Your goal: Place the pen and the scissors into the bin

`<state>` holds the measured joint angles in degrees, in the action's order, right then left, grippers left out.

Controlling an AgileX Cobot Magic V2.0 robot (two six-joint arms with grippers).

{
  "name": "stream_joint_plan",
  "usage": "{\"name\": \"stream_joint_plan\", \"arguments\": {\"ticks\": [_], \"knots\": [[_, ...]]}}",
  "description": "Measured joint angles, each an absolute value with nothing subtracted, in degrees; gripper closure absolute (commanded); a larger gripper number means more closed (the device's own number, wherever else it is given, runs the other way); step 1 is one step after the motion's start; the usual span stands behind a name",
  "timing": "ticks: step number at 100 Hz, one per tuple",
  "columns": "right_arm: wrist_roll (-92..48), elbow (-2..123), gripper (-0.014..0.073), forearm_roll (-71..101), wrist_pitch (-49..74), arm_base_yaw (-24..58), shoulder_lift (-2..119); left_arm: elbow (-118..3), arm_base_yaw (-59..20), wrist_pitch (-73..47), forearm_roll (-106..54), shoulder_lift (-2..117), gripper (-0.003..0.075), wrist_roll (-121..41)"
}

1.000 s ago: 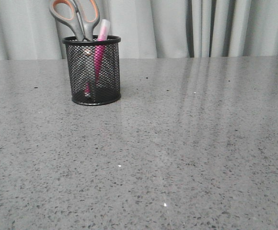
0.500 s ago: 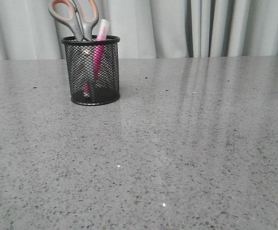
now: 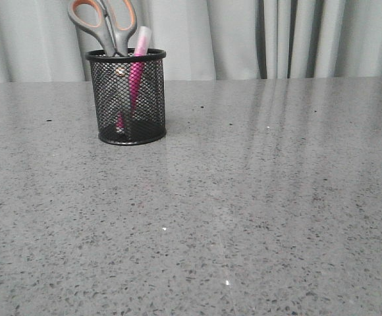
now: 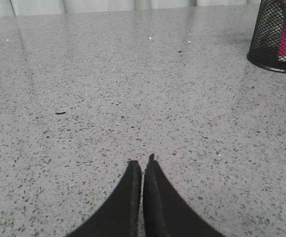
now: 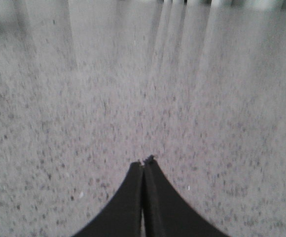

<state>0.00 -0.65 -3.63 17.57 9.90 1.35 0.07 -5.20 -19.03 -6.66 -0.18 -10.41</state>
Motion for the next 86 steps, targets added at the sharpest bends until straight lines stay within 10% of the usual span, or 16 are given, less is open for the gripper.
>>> {"name": "stream_joint_plan", "arguments": {"ticks": [86], "knots": [[0.0, -0.7, 0.0652, -3.4, 18.5, 9.9, -0.6, 0.1, -5.2, -19.0, -6.7, -0.2, 0.0739, -10.4]]}}
